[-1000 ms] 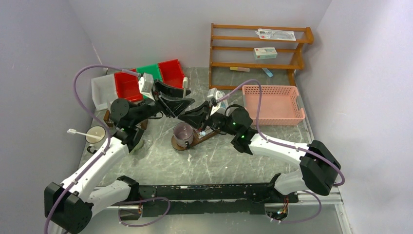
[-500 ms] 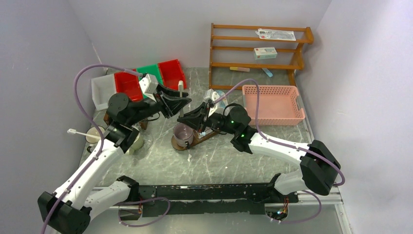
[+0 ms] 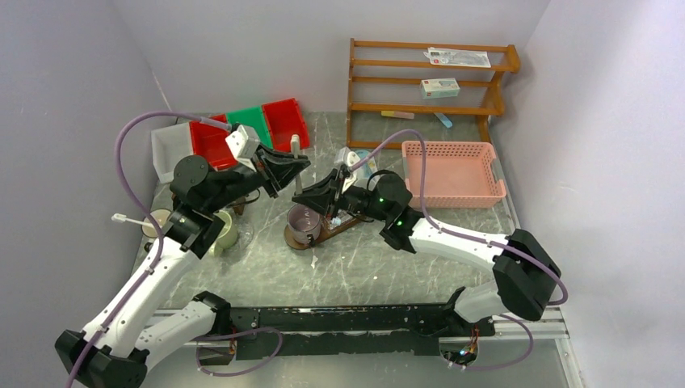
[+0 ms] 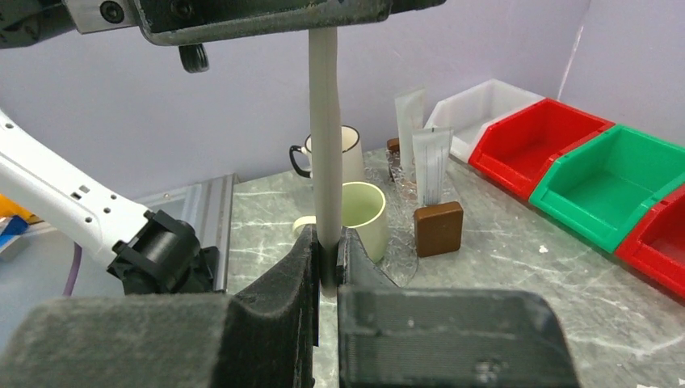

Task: Prepare toiletry sets of a toothbrush and toothpaste on the tray
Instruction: Pick up the toothbrush from the storage box.

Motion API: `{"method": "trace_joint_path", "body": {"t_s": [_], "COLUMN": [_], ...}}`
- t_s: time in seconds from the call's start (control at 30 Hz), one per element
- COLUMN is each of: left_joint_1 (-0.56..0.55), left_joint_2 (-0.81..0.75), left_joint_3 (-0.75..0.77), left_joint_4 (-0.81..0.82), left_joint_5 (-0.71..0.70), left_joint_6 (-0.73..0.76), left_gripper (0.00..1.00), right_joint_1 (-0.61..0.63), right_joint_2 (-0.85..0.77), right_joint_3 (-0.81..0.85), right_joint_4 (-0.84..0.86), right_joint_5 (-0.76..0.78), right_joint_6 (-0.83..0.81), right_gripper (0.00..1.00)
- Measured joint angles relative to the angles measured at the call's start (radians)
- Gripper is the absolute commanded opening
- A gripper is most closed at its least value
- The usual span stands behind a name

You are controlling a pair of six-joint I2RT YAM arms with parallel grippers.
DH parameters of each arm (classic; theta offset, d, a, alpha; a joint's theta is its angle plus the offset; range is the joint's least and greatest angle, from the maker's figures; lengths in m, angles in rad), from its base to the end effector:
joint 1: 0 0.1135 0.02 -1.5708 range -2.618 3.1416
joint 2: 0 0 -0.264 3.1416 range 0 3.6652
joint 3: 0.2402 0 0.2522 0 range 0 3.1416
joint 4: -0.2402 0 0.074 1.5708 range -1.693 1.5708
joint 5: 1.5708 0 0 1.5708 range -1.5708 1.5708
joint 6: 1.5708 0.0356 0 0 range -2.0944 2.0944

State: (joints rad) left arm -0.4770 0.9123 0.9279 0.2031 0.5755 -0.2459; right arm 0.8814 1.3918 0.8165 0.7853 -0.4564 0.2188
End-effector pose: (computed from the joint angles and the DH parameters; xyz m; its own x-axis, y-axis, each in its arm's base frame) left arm 0.1722 -0.1108 0.4086 -0.0217 -0.2187 -0.9756 0.8783 0.4620 -0.1231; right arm 0.1881 0.2529 0.3124 -0.0804 0.2088 -0.9747 -0.9725 0.1978 0.1226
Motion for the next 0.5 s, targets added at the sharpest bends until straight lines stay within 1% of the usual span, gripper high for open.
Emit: {"method": "trace_joint_path", "body": {"t_s": [0.1, 0.17, 0.2, 0.23, 0.37, 0.5], "left_joint_1": [-0.003, -0.005, -0.008, -0.01, -0.008, -0.008], "left_joint_2": [-0.012, -0.027, -0.036, -0.046, -0.109, -0.196], "left_joint_3": [0.008, 0.008, 0.008, 0.008, 0.0, -0.053], "left_joint_4": [-0.047, -0.079, -0.097, -0.114, -0.161, -0.187], "left_joint_5": [-0.032, -0.06, -0.077, -0.097, -0.237, -0.397], "left_joint_6": [0.022, 0.037, 0.048, 0.06, 0.115, 0.134], "left_gripper": [0.05, 0.05, 0.05, 0.05, 0.05, 0.05], "right_joint_1": [0.0, 0.0, 0.002, 0.002, 0.001, 0.0], "right_joint_2": [0.015, 0.021, 0.024, 0.026, 0.025, 0.015], "right_joint_3": [0.008, 0.008, 0.008, 0.008, 0.008, -0.005], "right_joint_4": [0.002, 0.002, 0.003, 0.005, 0.006, 0.016], "right_joint_5": [0.0, -0.001, -0.001, 0.0, 0.01, 0.031], "right_joint_6": [-0.004, -0.004, -0.004, -0.003, 0.0, -0.002], "right_gripper": [0.11, 0.22, 0.31, 0.36, 0.5, 0.61]}}
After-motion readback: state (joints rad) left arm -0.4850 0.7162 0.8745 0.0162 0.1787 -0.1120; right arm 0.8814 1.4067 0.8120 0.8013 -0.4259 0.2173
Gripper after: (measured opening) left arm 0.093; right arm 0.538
